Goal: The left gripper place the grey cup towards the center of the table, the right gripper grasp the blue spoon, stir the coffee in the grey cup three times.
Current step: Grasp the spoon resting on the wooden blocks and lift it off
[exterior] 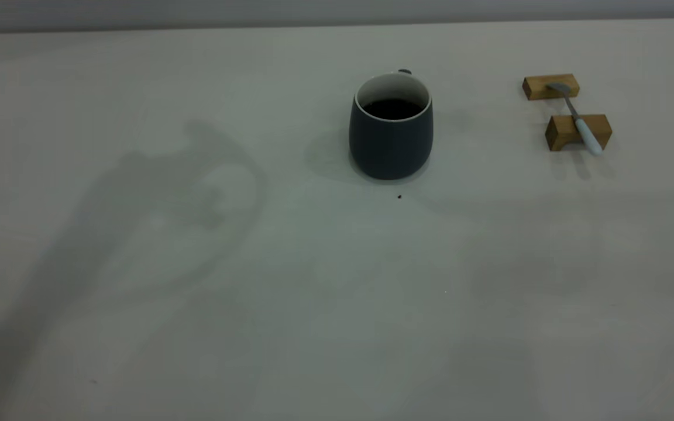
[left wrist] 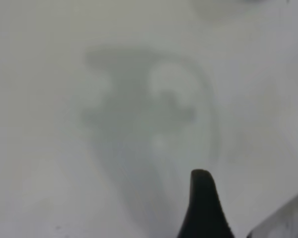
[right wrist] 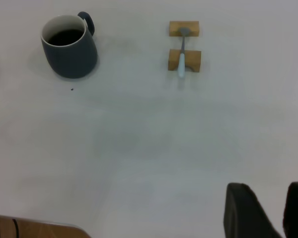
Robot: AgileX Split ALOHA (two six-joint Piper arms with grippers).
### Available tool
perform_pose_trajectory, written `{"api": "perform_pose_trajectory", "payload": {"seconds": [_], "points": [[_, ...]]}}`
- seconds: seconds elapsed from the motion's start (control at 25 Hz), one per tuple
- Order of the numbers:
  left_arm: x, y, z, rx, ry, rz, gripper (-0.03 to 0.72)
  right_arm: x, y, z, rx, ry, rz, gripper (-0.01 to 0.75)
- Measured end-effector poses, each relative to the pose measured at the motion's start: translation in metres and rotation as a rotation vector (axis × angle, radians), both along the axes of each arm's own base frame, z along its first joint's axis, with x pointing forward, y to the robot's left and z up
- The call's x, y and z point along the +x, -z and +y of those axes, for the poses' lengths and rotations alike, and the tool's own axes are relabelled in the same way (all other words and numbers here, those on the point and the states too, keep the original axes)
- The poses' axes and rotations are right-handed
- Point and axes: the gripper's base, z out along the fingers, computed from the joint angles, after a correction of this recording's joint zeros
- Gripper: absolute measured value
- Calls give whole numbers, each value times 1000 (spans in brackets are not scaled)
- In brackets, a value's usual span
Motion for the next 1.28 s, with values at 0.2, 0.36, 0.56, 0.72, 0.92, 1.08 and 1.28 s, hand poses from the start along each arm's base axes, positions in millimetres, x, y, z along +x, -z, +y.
{"api": "perform_pose_trajectory", "payload": {"seconds": [0.2,0.36,0.56,0.72,0.92,1.08,1.28], "points": [[-63,-92,24,-94,-129,-243,585,0,0,0,0,0,0,240],[-123,-143,43,-196,-184,-401,585,0,0,0,0,0,0,240],[-178,-135,59,-232,-225,-396,585,0,0,0,0,0,0,240],[-201,-80,67,-181,-259,-248,585,0,0,0,0,0,0,240],[-232,12,77,-65,-271,-2,585,0,0,0,0,0,0,240],[-261,64,86,-10,-276,109,585,0,0,0,0,0,0,240],[-283,87,95,-16,-276,62,585,0,0,0,0,0,0,240]]}}
